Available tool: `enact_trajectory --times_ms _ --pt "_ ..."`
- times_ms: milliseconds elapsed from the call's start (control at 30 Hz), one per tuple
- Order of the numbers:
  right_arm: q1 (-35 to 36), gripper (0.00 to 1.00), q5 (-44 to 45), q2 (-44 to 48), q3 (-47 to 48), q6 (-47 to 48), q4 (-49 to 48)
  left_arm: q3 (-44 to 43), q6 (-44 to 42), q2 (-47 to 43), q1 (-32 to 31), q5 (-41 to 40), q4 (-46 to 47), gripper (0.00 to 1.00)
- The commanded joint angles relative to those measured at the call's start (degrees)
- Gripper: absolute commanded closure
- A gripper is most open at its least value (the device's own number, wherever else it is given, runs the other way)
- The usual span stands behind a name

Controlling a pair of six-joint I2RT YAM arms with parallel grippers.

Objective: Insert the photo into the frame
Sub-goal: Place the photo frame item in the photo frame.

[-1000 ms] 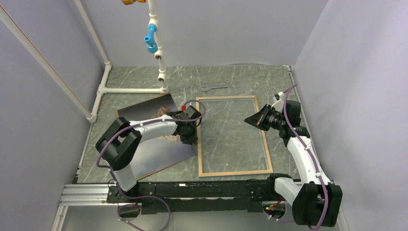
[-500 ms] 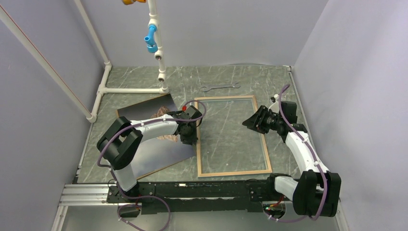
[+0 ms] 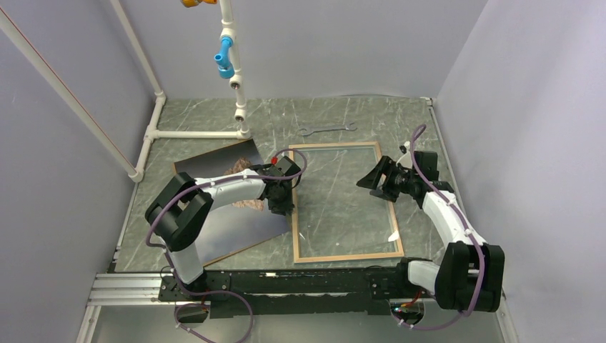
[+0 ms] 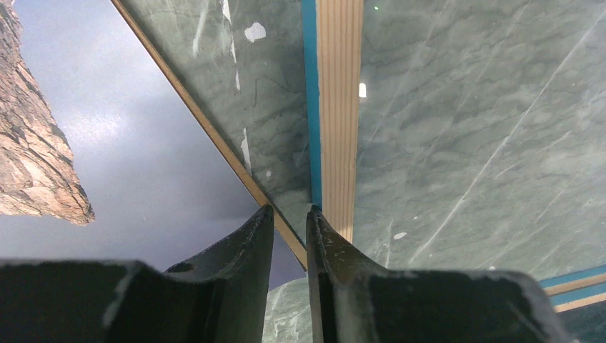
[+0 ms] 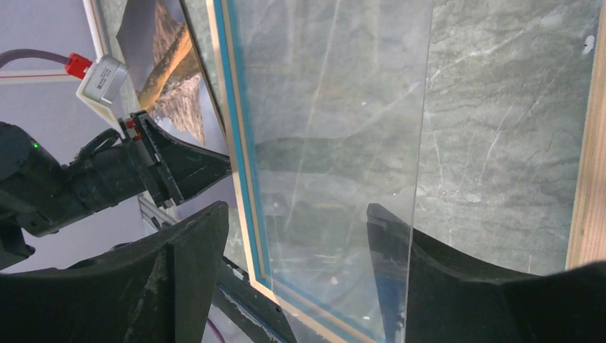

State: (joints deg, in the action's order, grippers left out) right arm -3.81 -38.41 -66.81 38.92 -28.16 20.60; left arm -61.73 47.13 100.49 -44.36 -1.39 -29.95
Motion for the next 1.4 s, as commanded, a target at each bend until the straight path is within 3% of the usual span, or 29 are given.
enact_trajectory --times_ms 0,367,1367 --pt "0.4 0.25 0.2 -1.4 0.1 1.7 -1.0 -0.9 -1.2 2.1 -0.6 -0.4 0.3 0.71" --pt "0.4 0.01 3.1 -4.3 1.1 4.4 -0.1 -1.6 -1.5 2.8 -0.6 -0.1 0.0 0.72" --pt "1.0 0.0 19.8 -5.4 2.8 6.7 4.9 -2.0 -1.8 3.1 -0.7 0.0 -0.4 0.73"
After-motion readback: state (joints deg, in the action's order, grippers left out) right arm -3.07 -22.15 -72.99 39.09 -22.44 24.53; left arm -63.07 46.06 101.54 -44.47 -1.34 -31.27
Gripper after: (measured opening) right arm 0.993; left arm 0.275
